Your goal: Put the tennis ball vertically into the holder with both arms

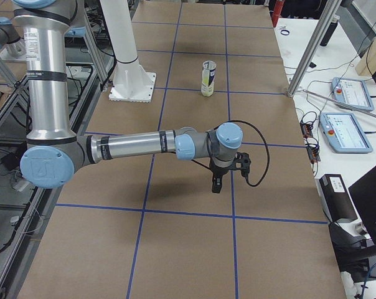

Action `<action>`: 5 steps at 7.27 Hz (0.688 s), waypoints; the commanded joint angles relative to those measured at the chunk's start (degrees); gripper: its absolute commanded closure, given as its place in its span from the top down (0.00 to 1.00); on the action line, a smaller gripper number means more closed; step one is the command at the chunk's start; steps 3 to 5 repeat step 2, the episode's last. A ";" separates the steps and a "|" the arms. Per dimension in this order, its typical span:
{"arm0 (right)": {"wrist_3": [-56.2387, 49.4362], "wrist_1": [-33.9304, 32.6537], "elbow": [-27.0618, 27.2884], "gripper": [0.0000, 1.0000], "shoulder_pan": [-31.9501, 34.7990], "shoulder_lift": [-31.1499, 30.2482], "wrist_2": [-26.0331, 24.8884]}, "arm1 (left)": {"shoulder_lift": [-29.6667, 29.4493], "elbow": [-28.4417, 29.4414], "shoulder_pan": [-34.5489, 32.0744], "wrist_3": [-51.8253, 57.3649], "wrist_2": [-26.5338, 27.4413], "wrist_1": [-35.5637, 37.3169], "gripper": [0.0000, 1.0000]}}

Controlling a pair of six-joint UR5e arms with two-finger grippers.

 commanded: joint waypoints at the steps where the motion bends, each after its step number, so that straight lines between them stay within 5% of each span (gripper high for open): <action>1: -0.06 -0.04 -0.11 1.00 0.00 0.01 0.00 | 1.39 -0.42 -0.24 0.11 -1.57 0.47 1.00; 5: -0.06 0.05 -0.03 1.00 0.00 0.01 0.00 | 2.09 -0.68 -0.68 0.11 -1.84 0.39 1.00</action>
